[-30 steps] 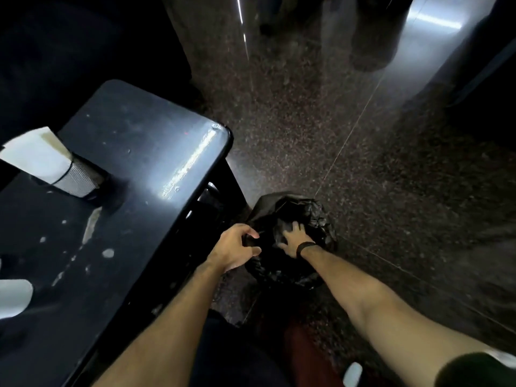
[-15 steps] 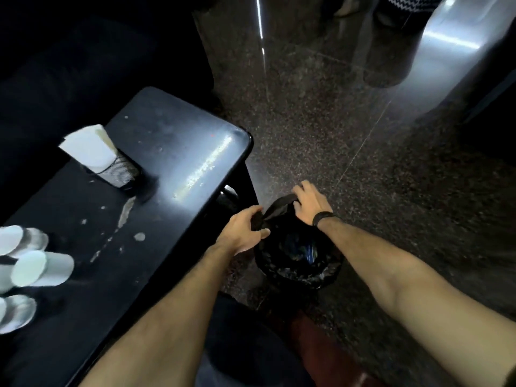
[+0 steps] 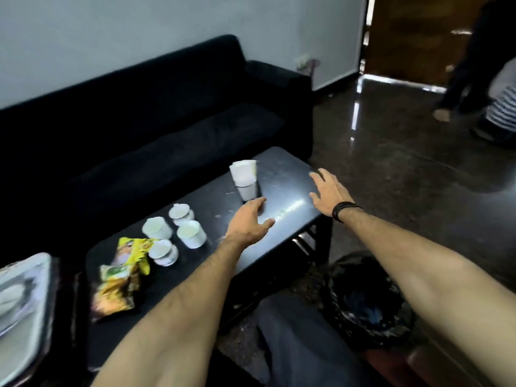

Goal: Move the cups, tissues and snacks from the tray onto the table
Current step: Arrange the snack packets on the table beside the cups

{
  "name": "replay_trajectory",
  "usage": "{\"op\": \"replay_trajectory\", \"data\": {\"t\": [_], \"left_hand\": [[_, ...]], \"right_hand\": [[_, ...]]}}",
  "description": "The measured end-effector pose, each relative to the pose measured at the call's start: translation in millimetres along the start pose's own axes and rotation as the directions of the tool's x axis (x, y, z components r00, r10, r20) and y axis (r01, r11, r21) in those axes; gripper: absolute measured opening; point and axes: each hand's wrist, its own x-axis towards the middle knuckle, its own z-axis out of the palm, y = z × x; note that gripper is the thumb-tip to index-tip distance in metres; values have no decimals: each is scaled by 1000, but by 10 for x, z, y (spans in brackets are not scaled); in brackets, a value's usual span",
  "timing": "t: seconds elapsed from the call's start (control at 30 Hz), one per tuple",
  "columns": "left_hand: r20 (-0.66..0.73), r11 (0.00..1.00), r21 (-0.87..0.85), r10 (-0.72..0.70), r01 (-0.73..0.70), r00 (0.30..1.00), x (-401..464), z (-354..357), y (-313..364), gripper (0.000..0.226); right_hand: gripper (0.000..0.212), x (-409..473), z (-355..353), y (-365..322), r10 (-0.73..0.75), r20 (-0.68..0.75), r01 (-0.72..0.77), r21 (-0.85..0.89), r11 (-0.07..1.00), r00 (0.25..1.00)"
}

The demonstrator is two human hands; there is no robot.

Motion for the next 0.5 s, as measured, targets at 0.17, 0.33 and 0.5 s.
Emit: {"op": "replay_trajectory", "data": {"t": [0.17, 0.33, 0.5], "left_hand": [[-181, 982, 1, -185, 189, 966, -608, -817, -745, 66], [-319, 930, -61, -362, 362, 876, -1309, -1280, -1569, 63], [-353, 857, -108, -507, 504, 787, -1895, -1341, -2271, 68]], "right_hand": [[62, 196, 88, -1280, -198, 19, 198, 7, 980, 980], [62, 111, 351, -2568, -479, 83, 481, 1, 877, 874], [61, -147, 793, -3485, -603, 190, 608, 39, 793, 775]]}}
